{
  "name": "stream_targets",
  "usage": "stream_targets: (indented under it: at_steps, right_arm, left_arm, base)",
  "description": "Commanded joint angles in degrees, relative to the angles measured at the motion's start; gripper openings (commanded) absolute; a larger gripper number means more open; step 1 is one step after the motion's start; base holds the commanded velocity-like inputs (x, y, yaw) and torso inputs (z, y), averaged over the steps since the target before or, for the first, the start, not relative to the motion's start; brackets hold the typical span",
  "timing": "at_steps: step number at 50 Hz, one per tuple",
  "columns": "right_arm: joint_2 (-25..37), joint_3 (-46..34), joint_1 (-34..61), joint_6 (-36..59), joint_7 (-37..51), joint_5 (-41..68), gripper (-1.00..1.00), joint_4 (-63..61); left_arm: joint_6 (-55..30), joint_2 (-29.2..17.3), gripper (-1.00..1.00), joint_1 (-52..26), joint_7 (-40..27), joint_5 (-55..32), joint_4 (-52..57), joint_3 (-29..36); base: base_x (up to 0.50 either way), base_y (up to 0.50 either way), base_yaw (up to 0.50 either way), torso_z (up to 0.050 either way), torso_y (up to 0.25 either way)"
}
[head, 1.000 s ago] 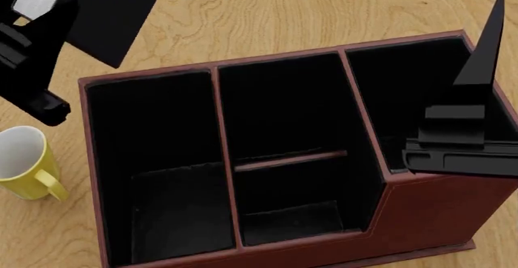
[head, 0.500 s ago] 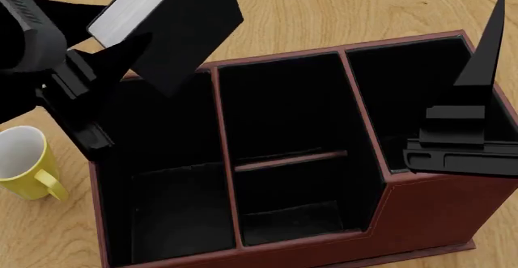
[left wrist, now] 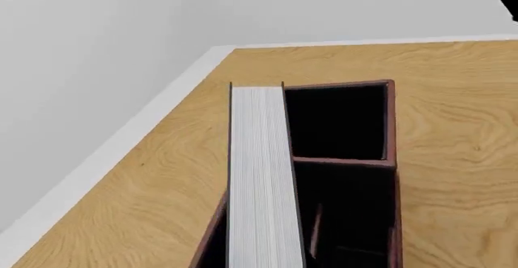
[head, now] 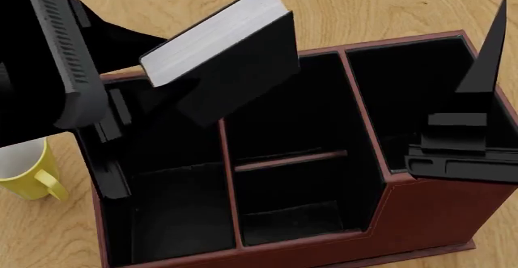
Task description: Pick up the book and place it in the back compartment of the caddy.
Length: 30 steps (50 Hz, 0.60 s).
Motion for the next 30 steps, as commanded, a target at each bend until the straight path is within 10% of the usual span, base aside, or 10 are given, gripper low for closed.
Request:
stream_targets:
  at_steps: [1, 30]
  right_arm:
    - [0.52, 0.46, -1.19, -0.9, 0.26, -0.1, 1.0, 0.02]
    - [0.74, -0.23, 0.21, -0.04, 0.68, 0.61, 1.0, 0.17]
  left_arm:
    - [4.86, 0.2, -1.0, -1.93, 5.45, 5.13, -1.45, 3.55]
    - [18.56, 1.64, -1.0, -1.41, 20.26, 11.83, -10.12, 9.94]
  base:
    - [0.0, 0.0, 0.0, 0.0, 0.0]
    - [0.0, 0.0, 0.0, 0.0, 0.001]
